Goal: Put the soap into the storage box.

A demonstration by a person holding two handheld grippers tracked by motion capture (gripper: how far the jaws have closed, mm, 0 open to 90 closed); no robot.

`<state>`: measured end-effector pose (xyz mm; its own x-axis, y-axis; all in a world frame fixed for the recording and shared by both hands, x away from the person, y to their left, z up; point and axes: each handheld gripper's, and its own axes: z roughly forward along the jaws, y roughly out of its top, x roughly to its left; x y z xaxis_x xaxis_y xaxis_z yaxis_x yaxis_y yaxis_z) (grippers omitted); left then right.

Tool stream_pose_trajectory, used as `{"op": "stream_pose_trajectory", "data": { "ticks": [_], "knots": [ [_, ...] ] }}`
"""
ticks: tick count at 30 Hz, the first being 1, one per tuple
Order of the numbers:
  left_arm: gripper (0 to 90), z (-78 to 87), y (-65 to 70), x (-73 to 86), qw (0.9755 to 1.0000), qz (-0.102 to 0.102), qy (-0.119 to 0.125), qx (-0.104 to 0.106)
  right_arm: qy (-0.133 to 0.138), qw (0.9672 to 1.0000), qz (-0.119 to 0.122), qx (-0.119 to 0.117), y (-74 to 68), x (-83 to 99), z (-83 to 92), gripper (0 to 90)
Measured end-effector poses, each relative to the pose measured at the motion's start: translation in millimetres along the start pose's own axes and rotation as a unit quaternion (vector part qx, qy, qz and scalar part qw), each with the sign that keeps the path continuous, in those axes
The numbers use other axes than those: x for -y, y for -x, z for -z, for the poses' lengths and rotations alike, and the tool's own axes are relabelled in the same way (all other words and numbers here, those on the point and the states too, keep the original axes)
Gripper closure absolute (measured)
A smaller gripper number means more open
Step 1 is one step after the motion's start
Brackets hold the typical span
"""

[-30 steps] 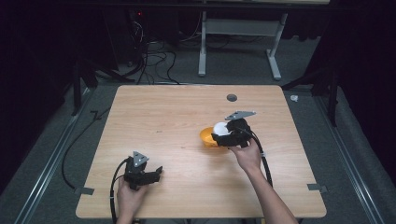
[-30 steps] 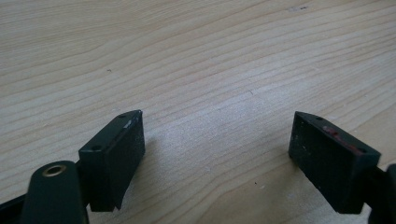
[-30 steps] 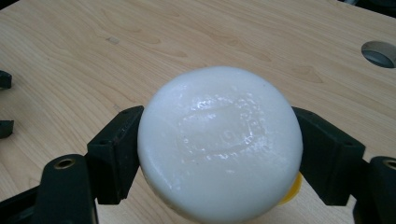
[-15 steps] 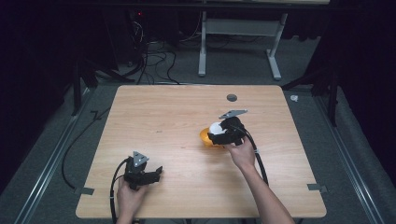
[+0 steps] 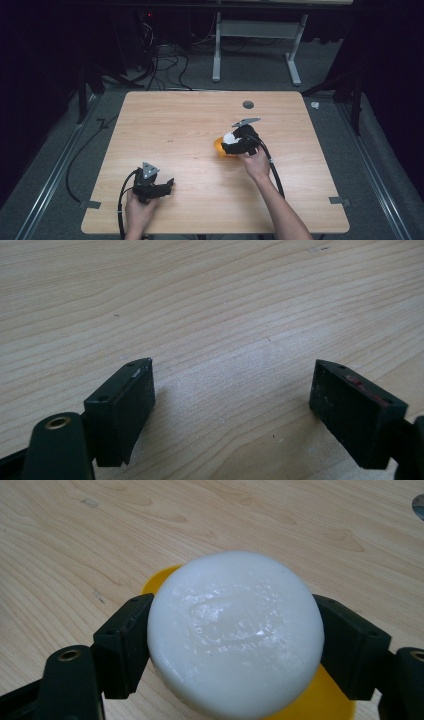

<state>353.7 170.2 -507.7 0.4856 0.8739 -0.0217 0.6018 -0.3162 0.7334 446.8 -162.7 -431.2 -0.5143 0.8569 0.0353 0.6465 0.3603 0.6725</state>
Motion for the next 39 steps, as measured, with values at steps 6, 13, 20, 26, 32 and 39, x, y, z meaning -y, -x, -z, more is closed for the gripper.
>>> {"op": "stream_pose_trajectory", "data": {
  "ticks": [6,13,20,26,32,39],
  "knots": [
    [18.7,0.0,0.0,0.0,1.0,0.0,0.0,0.0,-0.006,1.0,-0.006,0.003,3.1,0.2,-5.1,23.8],
    [18.7,0.0,0.0,0.0,1.0,0.0,0.0,0.0,-0.014,0.9998,-0.014,0.008,4.0,2.2,-10.6,23.8],
    [18.7,0.0,0.0,0.0,1.0,0.0,0.0,0.0,-0.02,0.9995,-0.022,0.008,5.2,4.1,-13.6,23.7],
    [18.7,0.0,0.0,0.0,1.0,0.0,0.0,0.0,-0.023,0.9995,-0.021,0.008,4.6,4.9,-15.8,23.7],
    [18.7,0.0,0.0,0.0,1.0,0.0,0.0,0.0,-0.031,0.9993,-0.021,0.005,5.1,6.7,-18.7,23.4],
    [18.6,0.0,0.0,0.0,1.0,0.0,0.0,0.0,-0.005,0.9997,-0.024,0.003,5.1,4.8,-10.9,22.5]
  ]
}}
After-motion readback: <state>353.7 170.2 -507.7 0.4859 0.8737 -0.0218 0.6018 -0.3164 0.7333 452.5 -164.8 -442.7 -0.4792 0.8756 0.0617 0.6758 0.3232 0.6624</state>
